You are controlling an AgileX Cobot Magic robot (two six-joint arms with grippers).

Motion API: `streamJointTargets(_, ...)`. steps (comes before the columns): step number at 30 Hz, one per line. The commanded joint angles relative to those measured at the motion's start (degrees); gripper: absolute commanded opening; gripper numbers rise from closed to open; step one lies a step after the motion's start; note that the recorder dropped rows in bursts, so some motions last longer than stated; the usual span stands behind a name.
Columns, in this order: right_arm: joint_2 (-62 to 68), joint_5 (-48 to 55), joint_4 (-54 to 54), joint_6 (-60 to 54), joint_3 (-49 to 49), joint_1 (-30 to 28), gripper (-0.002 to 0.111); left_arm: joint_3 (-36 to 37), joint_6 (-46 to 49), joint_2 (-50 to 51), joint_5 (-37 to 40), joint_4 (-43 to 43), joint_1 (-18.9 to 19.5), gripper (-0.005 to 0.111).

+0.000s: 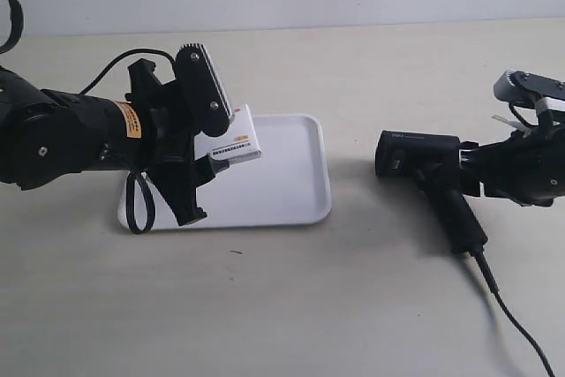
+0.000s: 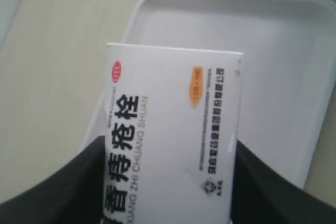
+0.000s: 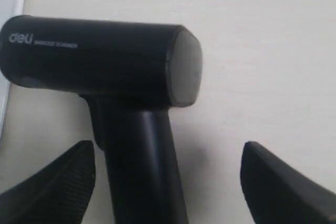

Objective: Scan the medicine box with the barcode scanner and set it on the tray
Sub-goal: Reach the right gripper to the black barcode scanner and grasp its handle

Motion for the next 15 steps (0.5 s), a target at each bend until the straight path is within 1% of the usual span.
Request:
streamJointTargets(1, 0.34, -1.84, 0.13, -0.94, -2.15, 3.33, 0.073, -0.37, -0.13, -0.11, -1.26, 0.07, 0.19, 0.000)
streamJointTargets(6, 0.62, -11.68, -0.78, 1.92, -4.24, 11.95, 0.073, -0.37, -0.13, -0.11, -1.26, 0.07, 0.19, 0.000)
streamJointTargets(8, 1.23, -16.39, -1.38, 3.71, -4.74, 14.11, 0.073, -0.37, -0.13, -0.11, -0.89, 0.07, 0.19, 0.000)
streamJointTargets(11, 3.53, -17.31, -1.38, 4.02, -4.87, 14.55, 0.073, -0.37, -0.13, -0.11, -0.89, 0.07, 0.19, 0.000)
streamJointTargets(13, 5.17, -20.39, -1.38, 4.02, -5.00, 14.55, 0.072, -0.37, -0.13, -0.11, -0.89, 0.07, 0.19, 0.000)
streamJointTargets(15, 5.60, -20.89, -1.38, 3.77, -5.93, 14.55, 0.061, -0.37, -0.13, -0.11, -0.89, 0.07, 0.19, 0.000)
